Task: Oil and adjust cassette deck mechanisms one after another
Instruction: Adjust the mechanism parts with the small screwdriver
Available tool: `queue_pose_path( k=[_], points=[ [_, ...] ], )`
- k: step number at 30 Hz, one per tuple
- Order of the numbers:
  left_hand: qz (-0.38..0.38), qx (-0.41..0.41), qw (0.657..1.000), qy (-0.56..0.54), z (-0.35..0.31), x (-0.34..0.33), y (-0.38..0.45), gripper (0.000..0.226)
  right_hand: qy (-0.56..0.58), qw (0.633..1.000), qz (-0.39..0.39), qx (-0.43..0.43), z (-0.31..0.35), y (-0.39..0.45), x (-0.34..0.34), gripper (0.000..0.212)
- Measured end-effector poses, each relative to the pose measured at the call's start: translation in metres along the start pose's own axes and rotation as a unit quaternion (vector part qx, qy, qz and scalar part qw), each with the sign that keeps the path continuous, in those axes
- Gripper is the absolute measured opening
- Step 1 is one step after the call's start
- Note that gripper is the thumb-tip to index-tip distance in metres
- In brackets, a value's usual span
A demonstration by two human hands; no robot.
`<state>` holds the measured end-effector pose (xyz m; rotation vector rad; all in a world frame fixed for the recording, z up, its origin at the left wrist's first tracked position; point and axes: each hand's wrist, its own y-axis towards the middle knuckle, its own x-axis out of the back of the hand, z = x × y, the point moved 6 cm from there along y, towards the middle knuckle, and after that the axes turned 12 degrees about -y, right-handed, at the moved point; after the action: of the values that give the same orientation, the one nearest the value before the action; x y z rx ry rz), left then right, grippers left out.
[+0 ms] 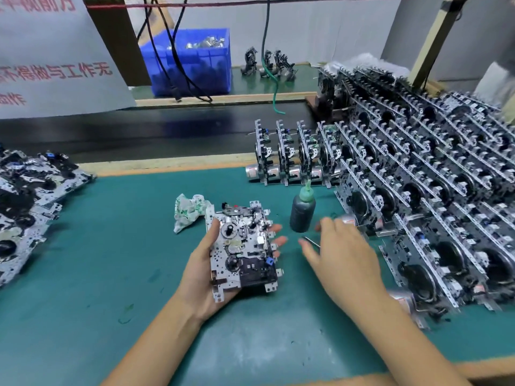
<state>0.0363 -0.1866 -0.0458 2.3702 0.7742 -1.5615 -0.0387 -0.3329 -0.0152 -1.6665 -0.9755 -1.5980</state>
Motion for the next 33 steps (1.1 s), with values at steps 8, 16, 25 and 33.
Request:
queue_pose_path(
  k=[8,16,25,33],
  points=[
    [-0.079,0.054,0.995,-0.013,0.009,0.023,0.011,0.087,0.438,0.878,0.158,0.114,0.007,0.012,-0.011,0.015],
    [-0.111,0.08,0.99,-0.021,0.011,0.028,0.012,0.082,0.537,0.773,0.316,0.12,0.034,-0.007,-0.019,0.043],
    [-0.113,0.104,0.988,0.003,0.007,0.025,0.009,0.074,0.497,0.783,0.337,0.162,0.035,-0.012,-0.019,0.04],
    [-0.119,0.106,0.987,-0.006,0.008,0.023,0.008,0.077,0.502,0.789,0.327,0.135,0.034,-0.011,-0.021,0.044]
  ],
)
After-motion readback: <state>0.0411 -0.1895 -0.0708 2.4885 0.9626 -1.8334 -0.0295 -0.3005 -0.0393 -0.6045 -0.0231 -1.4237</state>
